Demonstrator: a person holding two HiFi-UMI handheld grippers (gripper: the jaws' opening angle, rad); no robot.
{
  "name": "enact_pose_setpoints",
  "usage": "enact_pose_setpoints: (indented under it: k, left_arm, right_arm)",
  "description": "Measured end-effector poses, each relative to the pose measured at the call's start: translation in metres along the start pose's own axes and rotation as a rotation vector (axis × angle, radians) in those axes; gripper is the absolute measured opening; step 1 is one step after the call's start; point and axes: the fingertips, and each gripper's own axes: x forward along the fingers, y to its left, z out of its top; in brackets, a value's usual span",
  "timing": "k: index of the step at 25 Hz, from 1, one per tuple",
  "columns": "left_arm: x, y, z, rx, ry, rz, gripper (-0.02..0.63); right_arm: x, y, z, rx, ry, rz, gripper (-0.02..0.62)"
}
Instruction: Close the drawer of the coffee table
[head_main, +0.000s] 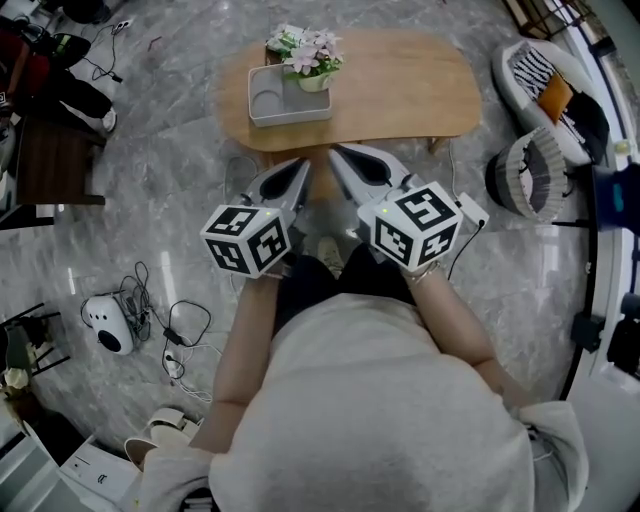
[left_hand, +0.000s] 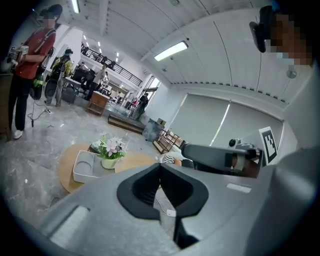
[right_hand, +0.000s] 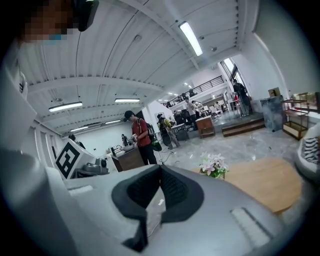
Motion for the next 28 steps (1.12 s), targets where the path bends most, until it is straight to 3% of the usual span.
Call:
enact_pose_setpoints:
  k: [12,28]
  left_arm:
    - [-0.008,-0.002,0.021,-0.028,-0.092,0.046,0.003]
    - [0.019,-0.015,0.018,-0.017,-0.072,0.074,0.003]
  right_arm:
    - [-0.006,-0.001,0.010,-0.040,0.008,0.034,0.002]
    - [-0.036,-0.046,0.024,-0.063,-0.014,0.020,0.002]
